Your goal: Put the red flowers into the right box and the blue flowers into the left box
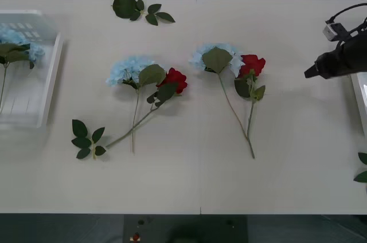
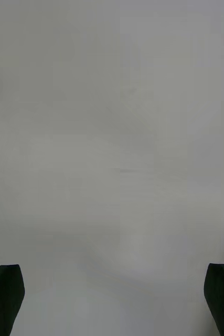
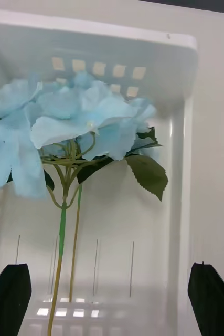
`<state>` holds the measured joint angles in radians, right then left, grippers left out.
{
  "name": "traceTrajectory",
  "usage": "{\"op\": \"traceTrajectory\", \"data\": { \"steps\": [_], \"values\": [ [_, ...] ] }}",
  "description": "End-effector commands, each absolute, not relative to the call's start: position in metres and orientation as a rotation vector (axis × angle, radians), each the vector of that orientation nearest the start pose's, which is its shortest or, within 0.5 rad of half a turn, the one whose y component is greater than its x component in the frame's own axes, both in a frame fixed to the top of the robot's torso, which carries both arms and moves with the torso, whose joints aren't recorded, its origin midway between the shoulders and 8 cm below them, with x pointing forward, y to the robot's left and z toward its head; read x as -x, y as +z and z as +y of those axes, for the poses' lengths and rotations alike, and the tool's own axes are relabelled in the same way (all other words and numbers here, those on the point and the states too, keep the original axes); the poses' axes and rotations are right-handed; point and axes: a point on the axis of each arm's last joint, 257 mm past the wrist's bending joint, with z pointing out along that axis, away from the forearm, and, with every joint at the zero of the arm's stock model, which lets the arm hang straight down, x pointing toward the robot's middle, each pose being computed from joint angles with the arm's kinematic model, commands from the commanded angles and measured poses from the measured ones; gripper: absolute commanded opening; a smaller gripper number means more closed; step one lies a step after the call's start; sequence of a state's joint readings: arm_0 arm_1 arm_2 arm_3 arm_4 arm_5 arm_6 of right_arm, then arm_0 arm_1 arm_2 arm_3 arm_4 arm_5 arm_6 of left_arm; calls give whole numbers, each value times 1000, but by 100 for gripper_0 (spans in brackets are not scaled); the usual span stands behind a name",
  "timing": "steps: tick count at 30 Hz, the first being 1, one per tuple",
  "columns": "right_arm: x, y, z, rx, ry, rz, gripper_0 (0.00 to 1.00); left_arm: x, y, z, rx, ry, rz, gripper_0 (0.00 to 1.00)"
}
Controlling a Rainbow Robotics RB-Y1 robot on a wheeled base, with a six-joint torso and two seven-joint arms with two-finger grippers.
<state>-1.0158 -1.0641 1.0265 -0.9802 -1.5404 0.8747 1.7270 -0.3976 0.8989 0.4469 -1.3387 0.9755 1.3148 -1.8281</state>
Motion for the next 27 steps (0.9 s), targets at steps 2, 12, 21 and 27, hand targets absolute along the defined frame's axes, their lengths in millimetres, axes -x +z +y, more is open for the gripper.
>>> {"op": "traceTrajectory", "data": {
  "steps": [2, 12, 21, 27],
  "values": [
    [-572, -176, -331, 329, 150, 2543, 100, -506, -35, 512, -87, -25, 2232, 87],
    [-548, -196, -234, 239, 355, 2610, 100, -501, 1, 372, -474, -233, 2222, 100],
    [-557, -246, -221, 297, 198, 2619, 100, -498, -70, 249, -757, -447, 2300, 100],
    [-566, -266, -214, 321, 132, 2617, 100, -510, -134, 197, -814, -440, 2305, 100]
  ]
}}
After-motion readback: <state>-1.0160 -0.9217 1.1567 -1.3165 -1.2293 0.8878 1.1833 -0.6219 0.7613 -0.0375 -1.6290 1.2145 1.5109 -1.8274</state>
